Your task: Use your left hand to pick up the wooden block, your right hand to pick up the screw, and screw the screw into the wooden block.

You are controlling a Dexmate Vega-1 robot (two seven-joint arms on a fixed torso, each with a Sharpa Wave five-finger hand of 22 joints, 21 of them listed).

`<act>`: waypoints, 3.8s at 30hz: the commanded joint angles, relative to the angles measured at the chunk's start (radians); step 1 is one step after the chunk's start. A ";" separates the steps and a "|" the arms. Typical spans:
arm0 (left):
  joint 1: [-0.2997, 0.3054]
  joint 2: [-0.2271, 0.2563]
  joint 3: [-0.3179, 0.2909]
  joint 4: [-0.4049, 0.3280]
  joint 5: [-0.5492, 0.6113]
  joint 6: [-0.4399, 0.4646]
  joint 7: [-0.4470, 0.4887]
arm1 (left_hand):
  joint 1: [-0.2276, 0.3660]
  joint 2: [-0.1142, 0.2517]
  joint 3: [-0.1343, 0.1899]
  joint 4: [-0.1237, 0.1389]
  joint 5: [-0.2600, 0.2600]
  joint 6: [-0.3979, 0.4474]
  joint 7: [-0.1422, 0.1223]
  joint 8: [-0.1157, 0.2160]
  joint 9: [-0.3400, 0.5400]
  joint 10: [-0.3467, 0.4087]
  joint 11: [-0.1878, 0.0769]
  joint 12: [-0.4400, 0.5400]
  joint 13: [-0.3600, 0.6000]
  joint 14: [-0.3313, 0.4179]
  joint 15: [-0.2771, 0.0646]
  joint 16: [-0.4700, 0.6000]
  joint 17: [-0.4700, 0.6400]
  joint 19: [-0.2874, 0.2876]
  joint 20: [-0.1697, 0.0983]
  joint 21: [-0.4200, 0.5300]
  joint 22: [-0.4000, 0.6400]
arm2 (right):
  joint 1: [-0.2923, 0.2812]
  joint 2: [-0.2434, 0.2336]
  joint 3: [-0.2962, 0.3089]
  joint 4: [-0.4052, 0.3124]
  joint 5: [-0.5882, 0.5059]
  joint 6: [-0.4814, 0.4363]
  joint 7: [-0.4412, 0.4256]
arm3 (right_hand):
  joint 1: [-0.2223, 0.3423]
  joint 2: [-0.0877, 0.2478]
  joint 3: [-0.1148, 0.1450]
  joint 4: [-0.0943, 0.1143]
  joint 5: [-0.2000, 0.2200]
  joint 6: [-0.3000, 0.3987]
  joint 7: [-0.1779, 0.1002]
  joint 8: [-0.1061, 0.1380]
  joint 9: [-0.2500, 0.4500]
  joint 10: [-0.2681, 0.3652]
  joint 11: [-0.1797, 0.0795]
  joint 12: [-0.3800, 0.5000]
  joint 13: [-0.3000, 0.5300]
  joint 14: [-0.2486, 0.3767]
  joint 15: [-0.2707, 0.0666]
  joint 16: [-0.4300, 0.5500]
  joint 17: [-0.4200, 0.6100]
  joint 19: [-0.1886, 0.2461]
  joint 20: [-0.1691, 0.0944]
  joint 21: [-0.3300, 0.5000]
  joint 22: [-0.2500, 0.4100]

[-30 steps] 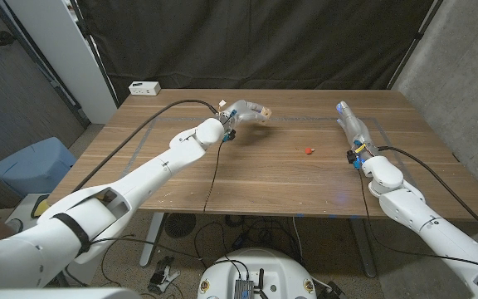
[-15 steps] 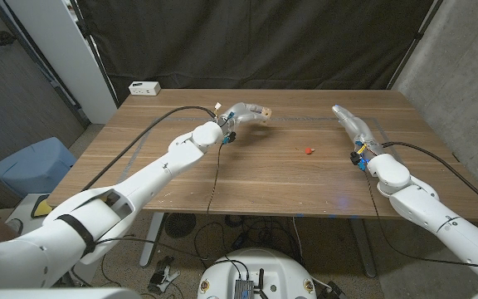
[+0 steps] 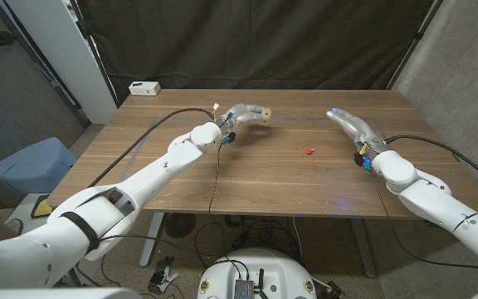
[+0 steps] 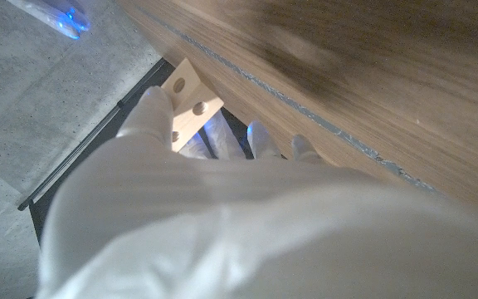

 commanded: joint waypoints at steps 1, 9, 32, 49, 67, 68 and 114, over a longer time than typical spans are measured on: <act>-0.037 -0.018 0.016 0.089 0.003 -0.092 -0.031 | 0.005 0.011 -0.004 -0.002 0.005 0.010 0.000 0.005 0.003 -0.006 -0.002 0.002 -0.001 -0.004 -0.046 0.005 0.002 -0.012 -0.001 0.002 0.001 | -0.021 -0.086 -0.002 -0.095 -0.087 -0.107 -0.004 | 0.024 -0.002 0.007 -0.017 0.002 0.005 -0.011 0.003 0.004 0.000 0.006 0.003 0.005 -0.003 0.006 0.008 0.001 -0.003 0.006 -0.002 0.003; -0.053 -0.029 0.043 0.160 0.097 -0.233 0.047 | 0.009 0.011 -0.004 -0.004 0.002 0.006 0.000 0.004 0.003 -0.012 -0.003 0.001 -0.005 -0.007 -0.063 0.005 0.003 -0.022 -0.016 0.002 0.001 | -0.031 -0.115 -0.001 -0.142 -0.120 -0.176 -0.011 | 0.043 -0.005 0.015 -0.032 0.003 0.011 -0.007 0.005 0.005 -0.001 0.008 0.003 0.006 -0.001 0.005 0.009 0.001 -0.003 0.009 -0.001 0.003; -0.089 -0.120 0.060 0.402 0.129 -0.423 0.119 | 0.003 0.020 -0.005 0.002 0.000 0.025 0.000 0.011 0.004 -0.017 -0.004 -0.001 -0.011 -0.003 -0.083 0.007 0.004 -0.020 -0.049 0.004 0.002 | 0.057 -0.216 -0.072 -0.202 -0.248 -0.315 0.124 | 0.086 -0.035 0.025 -0.068 -0.028 0.058 -0.033 0.017 0.009 -0.014 -0.008 0.001 0.007 0.001 0.010 0.009 0.002 0.000 0.023 -0.001 0.003; -0.158 -0.220 0.081 0.650 0.076 -0.554 0.103 | -0.001 0.026 -0.004 0.005 0.001 0.033 0.000 0.014 0.004 -0.020 -0.005 -0.004 -0.019 -0.004 -0.090 0.006 0.005 -0.021 -0.059 0.006 0.003 | 0.118 -0.288 -0.110 -0.217 -0.312 -0.326 0.264 | 0.156 -0.037 0.054 -0.089 -0.037 0.087 -0.060 0.027 0.017 -0.049 0.017 -0.005 0.009 -0.022 0.033 0.004 0.004 -0.007 0.054 -0.003 0.004; -0.140 -0.192 0.089 0.576 0.076 -0.510 0.092 | -0.001 0.031 -0.003 0.004 0.002 0.022 -0.001 0.008 0.004 -0.022 -0.004 -0.005 -0.025 -0.001 -0.087 0.008 0.005 -0.017 -0.062 0.008 0.003 | 0.205 -0.311 -0.174 -0.210 -0.490 -0.240 0.382 | 0.230 -0.051 0.084 -0.092 -0.046 0.098 -0.119 0.030 0.023 -0.102 -0.001 -0.009 0.010 -0.043 0.048 0.005 0.006 -0.002 0.064 0.003 0.005; -0.139 -0.191 0.089 0.571 0.077 -0.507 0.092 | -0.001 0.031 -0.003 0.004 0.002 0.021 -0.001 0.008 0.004 -0.021 -0.004 -0.005 -0.025 0.000 -0.086 0.008 0.005 -0.017 -0.062 0.008 0.003 | 0.209 -0.309 -0.176 -0.205 -0.498 -0.228 0.384 | 0.233 -0.051 0.084 -0.092 -0.047 0.096 -0.119 0.029 0.023 -0.104 -0.002 -0.009 0.010 -0.041 0.049 0.006 0.006 -0.001 0.064 0.003 0.005; -0.088 -0.168 0.064 0.483 0.068 -0.466 0.079 | -0.011 0.041 -0.004 0.006 0.004 0.029 -0.001 0.009 0.004 -0.022 -0.003 -0.001 -0.033 0.001 -0.086 0.007 0.004 -0.017 -0.063 0.009 0.004 | 0.397 -0.212 -0.238 0.037 -0.777 0.241 0.530 | 0.322 -0.096 0.107 -0.089 -0.049 0.061 -0.119 0.021 0.032 -0.153 -0.019 -0.010 0.014 -0.002 0.022 0.015 0.009 0.058 0.067 0.010 0.006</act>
